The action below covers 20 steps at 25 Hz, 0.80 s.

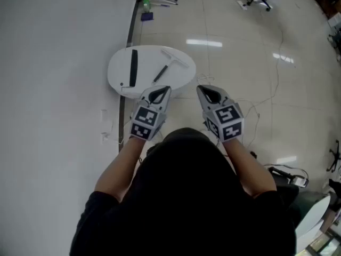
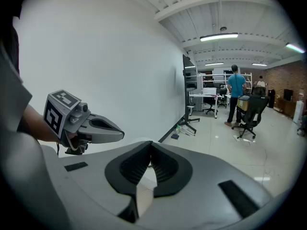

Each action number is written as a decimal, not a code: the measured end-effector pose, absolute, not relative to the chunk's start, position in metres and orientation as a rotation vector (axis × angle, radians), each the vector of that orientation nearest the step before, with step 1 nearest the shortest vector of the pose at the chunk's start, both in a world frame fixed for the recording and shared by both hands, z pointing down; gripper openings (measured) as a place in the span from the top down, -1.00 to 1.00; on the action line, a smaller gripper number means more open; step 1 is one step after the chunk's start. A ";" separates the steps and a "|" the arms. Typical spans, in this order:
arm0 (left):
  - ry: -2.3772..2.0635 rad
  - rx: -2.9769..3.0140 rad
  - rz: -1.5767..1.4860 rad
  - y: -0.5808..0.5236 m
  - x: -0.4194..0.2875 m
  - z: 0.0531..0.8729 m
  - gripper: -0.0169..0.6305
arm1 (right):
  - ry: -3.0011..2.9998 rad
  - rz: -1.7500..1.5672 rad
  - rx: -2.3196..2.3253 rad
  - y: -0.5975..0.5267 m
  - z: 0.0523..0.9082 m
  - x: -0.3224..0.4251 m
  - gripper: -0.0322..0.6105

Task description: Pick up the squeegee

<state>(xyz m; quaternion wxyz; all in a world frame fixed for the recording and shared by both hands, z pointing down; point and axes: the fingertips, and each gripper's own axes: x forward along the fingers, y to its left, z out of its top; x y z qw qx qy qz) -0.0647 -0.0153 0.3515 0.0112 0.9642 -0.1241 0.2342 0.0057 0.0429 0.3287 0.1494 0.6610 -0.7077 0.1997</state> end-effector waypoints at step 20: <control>-0.586 2.953 0.915 -0.028 -0.003 0.408 0.70 | -2.138 0.650 1.677 0.064 0.370 0.060 0.89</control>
